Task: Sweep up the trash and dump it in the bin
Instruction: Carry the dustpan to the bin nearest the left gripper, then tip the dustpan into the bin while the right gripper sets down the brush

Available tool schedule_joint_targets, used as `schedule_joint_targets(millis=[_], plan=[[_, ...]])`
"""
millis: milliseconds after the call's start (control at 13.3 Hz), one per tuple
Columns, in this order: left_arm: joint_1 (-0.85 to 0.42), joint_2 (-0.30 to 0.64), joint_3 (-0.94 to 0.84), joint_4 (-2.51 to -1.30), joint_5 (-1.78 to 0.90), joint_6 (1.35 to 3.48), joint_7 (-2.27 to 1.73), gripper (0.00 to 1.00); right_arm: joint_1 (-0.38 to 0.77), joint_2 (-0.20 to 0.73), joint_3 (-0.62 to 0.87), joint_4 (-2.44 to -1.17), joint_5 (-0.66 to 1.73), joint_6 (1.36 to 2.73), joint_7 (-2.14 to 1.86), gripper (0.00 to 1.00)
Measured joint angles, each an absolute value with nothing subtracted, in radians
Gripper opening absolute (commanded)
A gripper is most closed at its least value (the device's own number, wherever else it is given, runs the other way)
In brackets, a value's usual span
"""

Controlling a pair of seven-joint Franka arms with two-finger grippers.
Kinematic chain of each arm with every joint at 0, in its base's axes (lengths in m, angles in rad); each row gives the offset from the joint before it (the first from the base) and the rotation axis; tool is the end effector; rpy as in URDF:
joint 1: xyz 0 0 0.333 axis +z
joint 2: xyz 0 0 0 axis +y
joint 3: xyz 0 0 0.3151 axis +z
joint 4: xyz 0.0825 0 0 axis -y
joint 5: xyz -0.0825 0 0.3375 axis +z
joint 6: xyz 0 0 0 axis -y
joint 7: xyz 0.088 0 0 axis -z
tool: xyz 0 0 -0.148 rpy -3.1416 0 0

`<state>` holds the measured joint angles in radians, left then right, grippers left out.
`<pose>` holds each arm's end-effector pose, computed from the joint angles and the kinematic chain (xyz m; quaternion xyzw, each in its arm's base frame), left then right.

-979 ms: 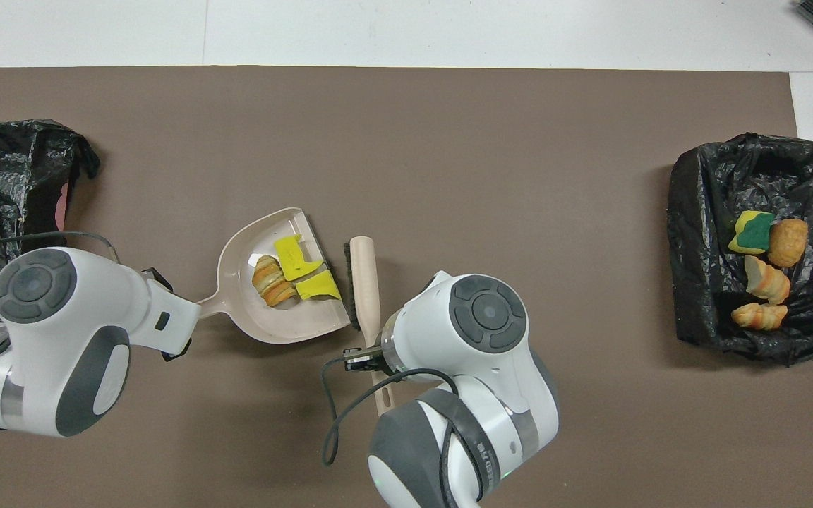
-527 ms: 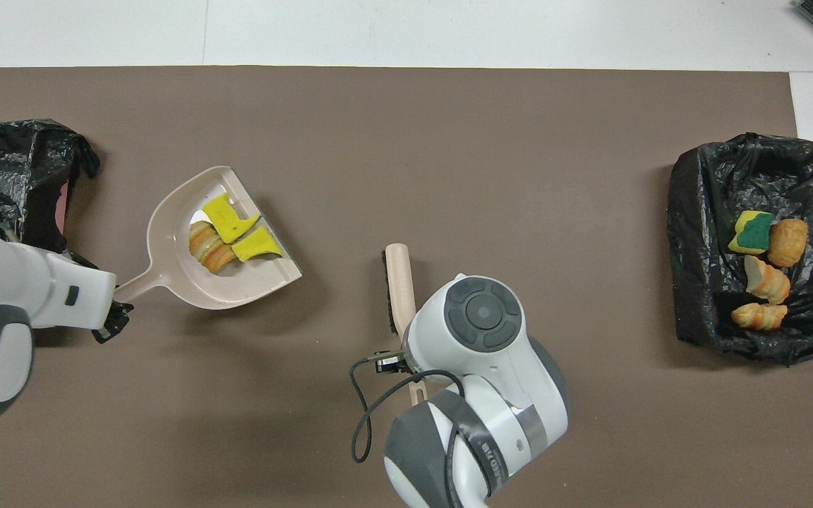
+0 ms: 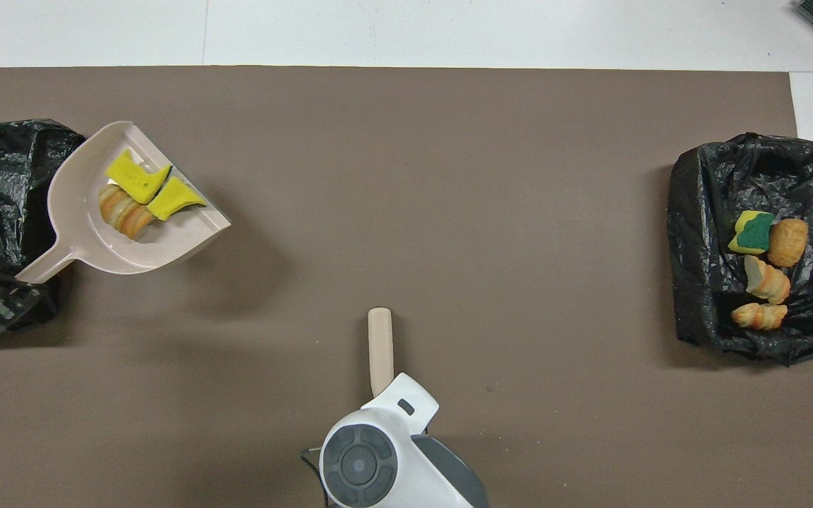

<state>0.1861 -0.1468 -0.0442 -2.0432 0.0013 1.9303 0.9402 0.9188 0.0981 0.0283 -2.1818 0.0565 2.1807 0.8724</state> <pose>0.4700 0.0665 0.4820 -0.9212 0.3886 -0.0125 0.0120 0.2864 0.4048 0.3255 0.9983 0.0200 -0.0491 0.0246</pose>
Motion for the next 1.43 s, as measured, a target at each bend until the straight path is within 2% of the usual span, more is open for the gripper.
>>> schedule_joint_targets(millis=[75,151,226,602,903,1205,1430], plan=[[0.24,-0.142,-0.043,-2.02,0.002,1.91,0.963,0.0,0.938,0.097,0.029,-2.19,0.032,2.185,0.921,0.02],[0.296,-0.135,-0.04,-1.997,0.002,1.894,1.009,0.0,0.945,0.096,0.029,-2.192,0.017,2.185,0.947,0.59],[0.345,-0.122,-0.038,-1.967,0.002,1.871,1.059,0.0,0.945,0.096,0.028,-2.192,0.015,2.185,0.953,1.0],[0.523,0.03,-0.036,-1.688,0.089,1.728,1.311,0.0,0.908,0.102,0.016,-2.113,0.009,2.111,0.938,1.0],[0.59,0.191,-0.034,-1.474,0.27,1.743,1.502,0.0,0.792,0.078,0.013,-1.976,0.006,1.944,0.764,1.0],[0.57,0.233,-0.055,-1.436,0.459,1.875,1.573,0.0,0.615,0.041,0.007,-1.848,0.006,1.778,0.496,1.0],[0.497,0.255,-0.063,-1.441,0.628,1.969,1.595,0.0,0.479,0.032,0.002,-1.78,0.006,1.691,0.272,1.0]])
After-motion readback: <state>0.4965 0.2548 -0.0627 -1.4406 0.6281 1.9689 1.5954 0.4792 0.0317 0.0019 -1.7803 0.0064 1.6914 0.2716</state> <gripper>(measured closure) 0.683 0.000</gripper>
